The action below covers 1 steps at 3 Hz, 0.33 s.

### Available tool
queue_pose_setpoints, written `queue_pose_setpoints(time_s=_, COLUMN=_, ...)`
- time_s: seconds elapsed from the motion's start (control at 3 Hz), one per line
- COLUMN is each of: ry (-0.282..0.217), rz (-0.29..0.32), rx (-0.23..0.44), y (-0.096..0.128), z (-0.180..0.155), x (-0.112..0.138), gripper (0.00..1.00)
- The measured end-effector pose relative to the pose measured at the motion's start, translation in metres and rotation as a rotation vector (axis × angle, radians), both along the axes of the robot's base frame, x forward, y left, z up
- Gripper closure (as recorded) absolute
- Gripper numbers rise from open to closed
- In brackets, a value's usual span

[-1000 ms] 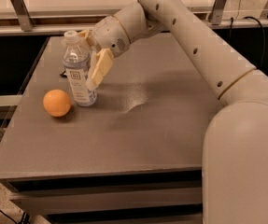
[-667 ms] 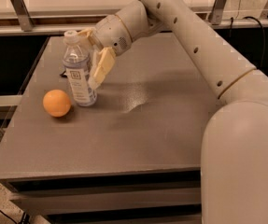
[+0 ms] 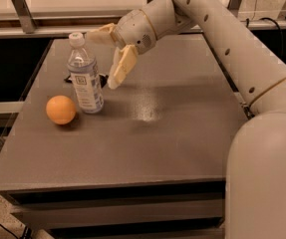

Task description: Move blue plastic bottle near orange

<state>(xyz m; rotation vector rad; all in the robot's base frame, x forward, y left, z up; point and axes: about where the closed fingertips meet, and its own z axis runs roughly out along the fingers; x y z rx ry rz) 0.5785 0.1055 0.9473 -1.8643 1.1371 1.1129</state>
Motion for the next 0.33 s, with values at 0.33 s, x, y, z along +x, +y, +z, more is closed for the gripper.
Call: queue_pose_setpoints(time_s=0.33, ry=0.000, rz=0.000, rx=0.000, y=0.0001, z=0.0000, x=0.0000, gripper=0.00)
